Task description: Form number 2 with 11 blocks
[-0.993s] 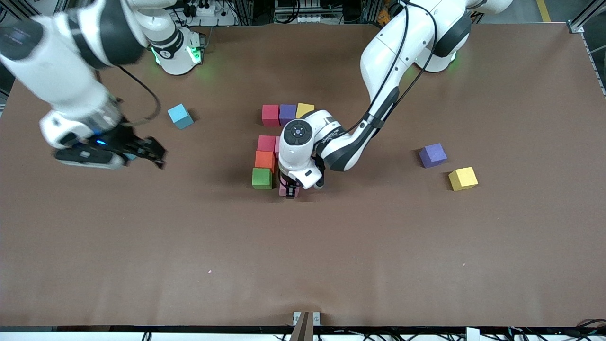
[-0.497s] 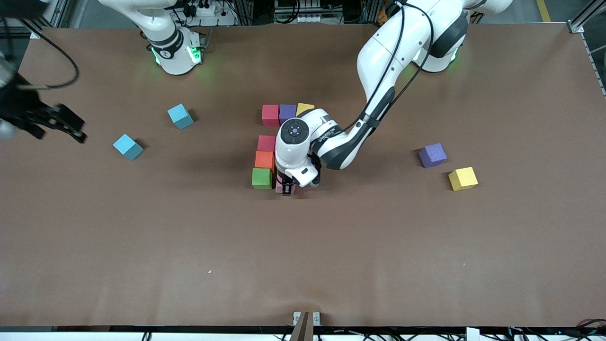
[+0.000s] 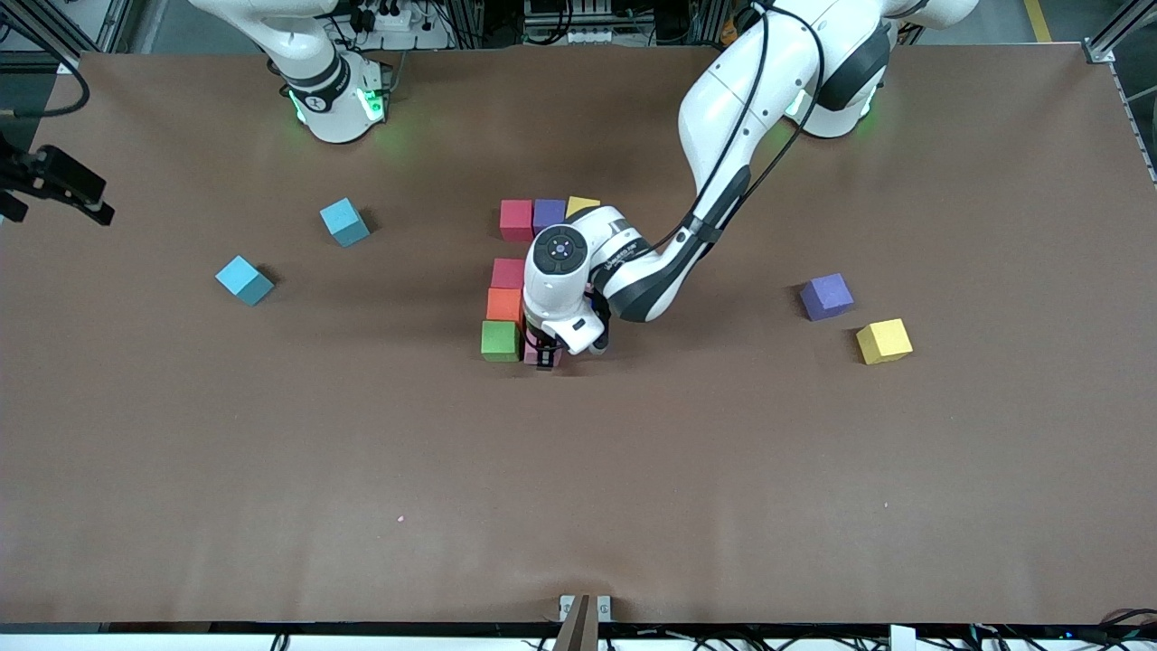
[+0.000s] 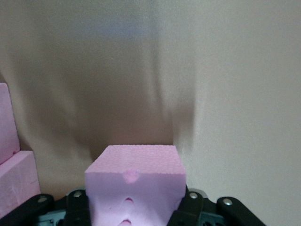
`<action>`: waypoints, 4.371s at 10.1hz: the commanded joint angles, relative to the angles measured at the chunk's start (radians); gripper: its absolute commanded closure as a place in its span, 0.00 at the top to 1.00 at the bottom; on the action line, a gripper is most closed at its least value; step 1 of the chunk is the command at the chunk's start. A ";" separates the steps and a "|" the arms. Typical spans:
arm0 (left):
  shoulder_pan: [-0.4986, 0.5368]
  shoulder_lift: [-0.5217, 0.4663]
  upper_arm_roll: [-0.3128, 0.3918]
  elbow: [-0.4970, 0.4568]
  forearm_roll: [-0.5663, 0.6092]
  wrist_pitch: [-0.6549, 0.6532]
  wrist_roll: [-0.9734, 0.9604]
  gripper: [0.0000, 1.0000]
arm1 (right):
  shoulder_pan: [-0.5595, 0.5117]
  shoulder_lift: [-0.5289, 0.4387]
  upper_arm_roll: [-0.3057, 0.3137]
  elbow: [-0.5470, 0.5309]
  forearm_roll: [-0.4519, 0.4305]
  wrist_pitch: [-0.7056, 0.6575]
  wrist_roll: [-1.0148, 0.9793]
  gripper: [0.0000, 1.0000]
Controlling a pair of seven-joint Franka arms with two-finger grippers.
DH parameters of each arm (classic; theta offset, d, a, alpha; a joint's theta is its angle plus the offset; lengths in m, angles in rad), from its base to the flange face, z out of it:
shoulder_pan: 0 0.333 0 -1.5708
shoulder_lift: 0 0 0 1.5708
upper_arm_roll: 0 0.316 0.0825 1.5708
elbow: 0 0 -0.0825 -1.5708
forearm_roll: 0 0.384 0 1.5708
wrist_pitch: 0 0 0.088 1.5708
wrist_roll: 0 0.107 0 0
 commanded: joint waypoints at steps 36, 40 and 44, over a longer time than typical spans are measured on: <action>1.002 -0.645 -0.183 -0.856 0.135 -0.146 1.371 1.00 | -0.031 0.055 0.006 0.050 -0.008 -0.015 -0.010 1.00; 1.105 -0.690 -0.185 -0.990 0.143 0.036 1.765 1.00 | -0.026 0.056 0.006 0.050 -0.008 -0.009 -0.010 1.00; 1.127 -0.633 -0.183 -0.992 0.143 0.129 1.849 1.00 | -0.028 0.065 0.006 0.051 0.006 -0.003 -0.007 1.00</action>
